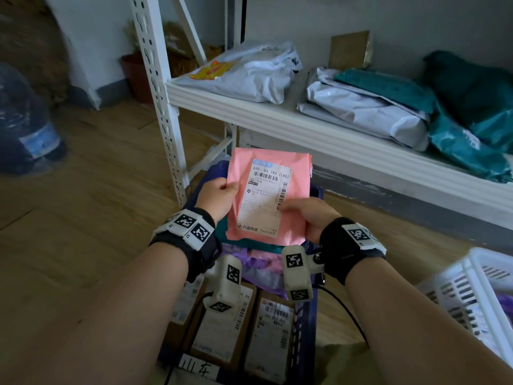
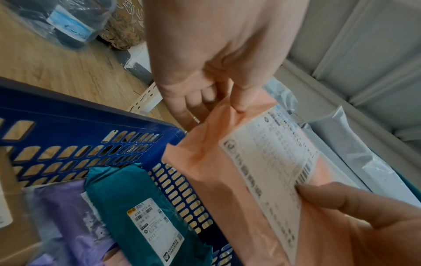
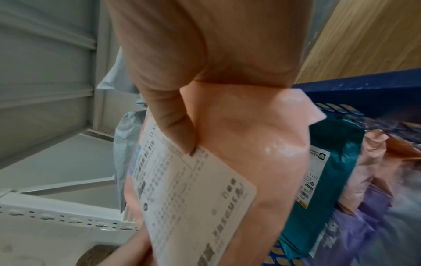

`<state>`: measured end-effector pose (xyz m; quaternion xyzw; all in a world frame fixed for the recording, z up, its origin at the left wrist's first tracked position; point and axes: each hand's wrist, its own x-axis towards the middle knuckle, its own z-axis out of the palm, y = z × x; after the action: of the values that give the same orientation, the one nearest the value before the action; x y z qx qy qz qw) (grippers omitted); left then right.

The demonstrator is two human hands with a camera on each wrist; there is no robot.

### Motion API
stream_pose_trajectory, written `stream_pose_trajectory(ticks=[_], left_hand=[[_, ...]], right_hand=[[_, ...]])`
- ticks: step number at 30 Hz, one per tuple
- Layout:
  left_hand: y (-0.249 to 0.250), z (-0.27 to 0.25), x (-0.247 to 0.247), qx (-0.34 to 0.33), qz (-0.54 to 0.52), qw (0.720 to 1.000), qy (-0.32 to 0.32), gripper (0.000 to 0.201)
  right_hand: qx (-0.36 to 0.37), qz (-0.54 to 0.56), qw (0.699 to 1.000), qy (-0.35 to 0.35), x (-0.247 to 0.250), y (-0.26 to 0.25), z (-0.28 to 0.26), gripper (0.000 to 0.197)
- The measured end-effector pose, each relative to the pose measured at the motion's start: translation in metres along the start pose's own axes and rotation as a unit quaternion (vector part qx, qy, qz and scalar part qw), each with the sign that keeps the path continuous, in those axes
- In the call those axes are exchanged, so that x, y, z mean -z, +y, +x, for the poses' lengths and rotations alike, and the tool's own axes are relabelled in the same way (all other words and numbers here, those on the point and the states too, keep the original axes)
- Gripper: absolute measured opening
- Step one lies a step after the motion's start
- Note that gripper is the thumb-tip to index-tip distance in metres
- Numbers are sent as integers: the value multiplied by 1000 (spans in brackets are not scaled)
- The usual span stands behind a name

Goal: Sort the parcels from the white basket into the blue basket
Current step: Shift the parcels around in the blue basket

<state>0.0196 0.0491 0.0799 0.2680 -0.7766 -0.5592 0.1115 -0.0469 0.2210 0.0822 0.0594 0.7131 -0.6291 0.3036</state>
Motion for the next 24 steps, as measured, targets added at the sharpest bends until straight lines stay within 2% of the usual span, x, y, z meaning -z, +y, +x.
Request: stream_pose_trajectory(ticks=[4, 12, 18, 24], left_hand=[[-1, 3, 0, 12, -10, 1000, 1, 33], [-5, 8, -1, 13, 9, 1000, 5, 35], [-7, 8, -3, 15, 4, 1000, 6, 33], [-15, 10, -10, 32, 15, 999, -8, 34]], right_hand=[[-2, -4, 1000, 2, -1, -1, 3, 32], [-3, -11, 1000, -3, -4, 0, 7, 46], [-6, -20, 1000, -2, -4, -1, 6, 42], [-16, -31, 999, 0, -5, 1, 6, 57]])
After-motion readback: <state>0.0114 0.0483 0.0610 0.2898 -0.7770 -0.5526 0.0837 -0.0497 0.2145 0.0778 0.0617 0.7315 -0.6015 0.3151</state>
